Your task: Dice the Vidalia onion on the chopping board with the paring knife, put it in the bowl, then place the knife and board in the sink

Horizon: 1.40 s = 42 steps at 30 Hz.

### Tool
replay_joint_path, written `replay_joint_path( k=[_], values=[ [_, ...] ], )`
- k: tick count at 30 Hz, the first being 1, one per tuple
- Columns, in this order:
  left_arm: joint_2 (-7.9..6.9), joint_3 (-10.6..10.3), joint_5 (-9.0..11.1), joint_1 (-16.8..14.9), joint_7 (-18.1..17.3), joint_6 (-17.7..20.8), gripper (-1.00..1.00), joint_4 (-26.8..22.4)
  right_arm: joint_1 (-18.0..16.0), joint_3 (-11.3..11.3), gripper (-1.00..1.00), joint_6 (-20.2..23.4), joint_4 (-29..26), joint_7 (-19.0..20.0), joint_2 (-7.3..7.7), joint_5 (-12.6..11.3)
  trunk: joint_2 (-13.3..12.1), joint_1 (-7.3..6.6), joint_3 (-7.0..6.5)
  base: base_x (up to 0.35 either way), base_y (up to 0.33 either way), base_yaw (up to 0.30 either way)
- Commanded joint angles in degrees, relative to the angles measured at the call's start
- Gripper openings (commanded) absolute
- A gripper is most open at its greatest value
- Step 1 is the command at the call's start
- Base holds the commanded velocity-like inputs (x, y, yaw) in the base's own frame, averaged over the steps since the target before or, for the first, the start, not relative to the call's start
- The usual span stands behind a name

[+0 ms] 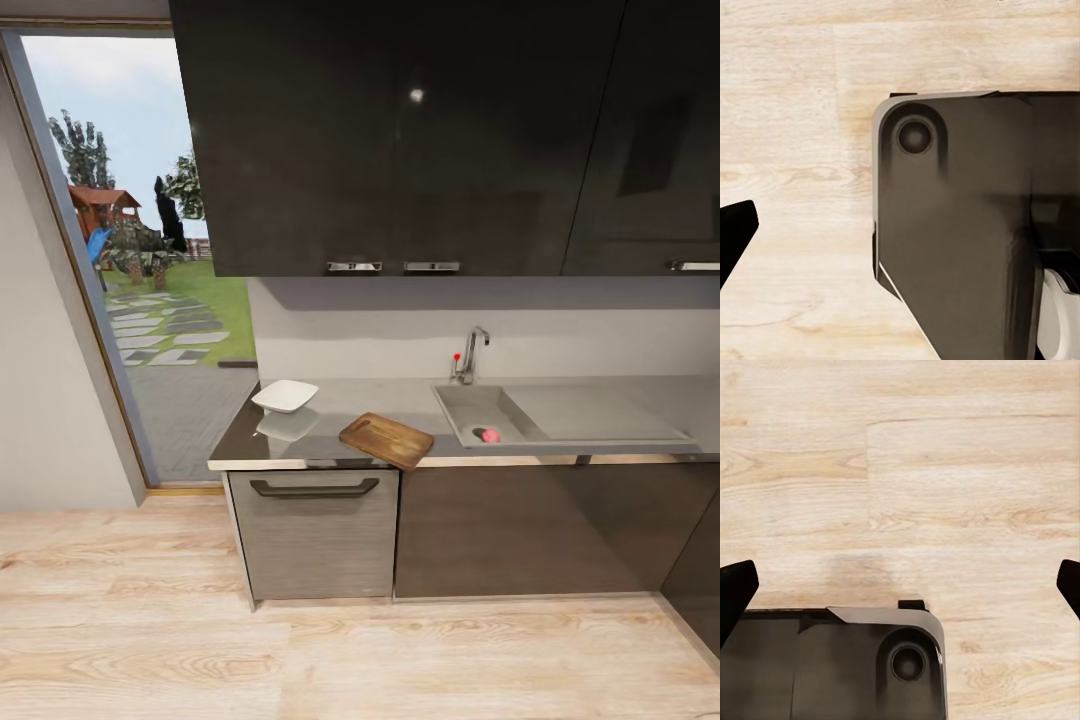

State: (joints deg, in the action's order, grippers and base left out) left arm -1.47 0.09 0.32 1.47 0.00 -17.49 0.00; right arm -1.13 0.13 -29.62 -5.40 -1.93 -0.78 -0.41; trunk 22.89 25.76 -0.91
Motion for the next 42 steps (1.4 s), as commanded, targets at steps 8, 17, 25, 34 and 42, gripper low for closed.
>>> replay_joint_path(
  k=[8, 17, 25, 34, 42],
  values=[
    [0.03, 0.0, 0.0, 0.0, 0.0, -0.2, 1.00, 0.1, 0.0, 0.0, 1.00, -0.1, 0.0, -0.2, -0.02, 0.0, 0.0, 0.02, 0.00, 0.000, 0.000, 0.000],
    [0.02, 0.0, 0.0, 0.0, 0.0, -0.2, 1.00, 0.0, 0.0, 0.0, 1.00, -0.2, 0.1, -0.2, -0.02, 0.0, 0.0, 0.02, 0.00, 0.000, 0.000, 0.000],
    [0.02, 0.0, 0.0, 0.0, 0.0, -0.2, 1.00, 0.1, 0.0, 0.0, 1.00, -0.1, 0.1, -0.2, -0.02, 0.0, 0.0, 0.02, 0.00, 0.000, 0.000, 0.000],
    [0.03, 0.0, 0.0, 0.0, 0.0, -0.2, 1.00, 0.0, 0.0, 0.0, 1.00, -0.2, 0.1, -0.2, -0.02, 0.0, 0.0, 0.02, 0.00, 0.000, 0.000, 0.000],
    [0.02, 0.0, 0.0, 0.0, 0.0, -0.2, 1.00, 0.1, 0.0, 0.0, 1.00, -0.2, 0.0, -0.2, -0.02, 0.0, 0.0, 0.02, 0.00, 0.000, 0.000, 0.000]
  ],
)
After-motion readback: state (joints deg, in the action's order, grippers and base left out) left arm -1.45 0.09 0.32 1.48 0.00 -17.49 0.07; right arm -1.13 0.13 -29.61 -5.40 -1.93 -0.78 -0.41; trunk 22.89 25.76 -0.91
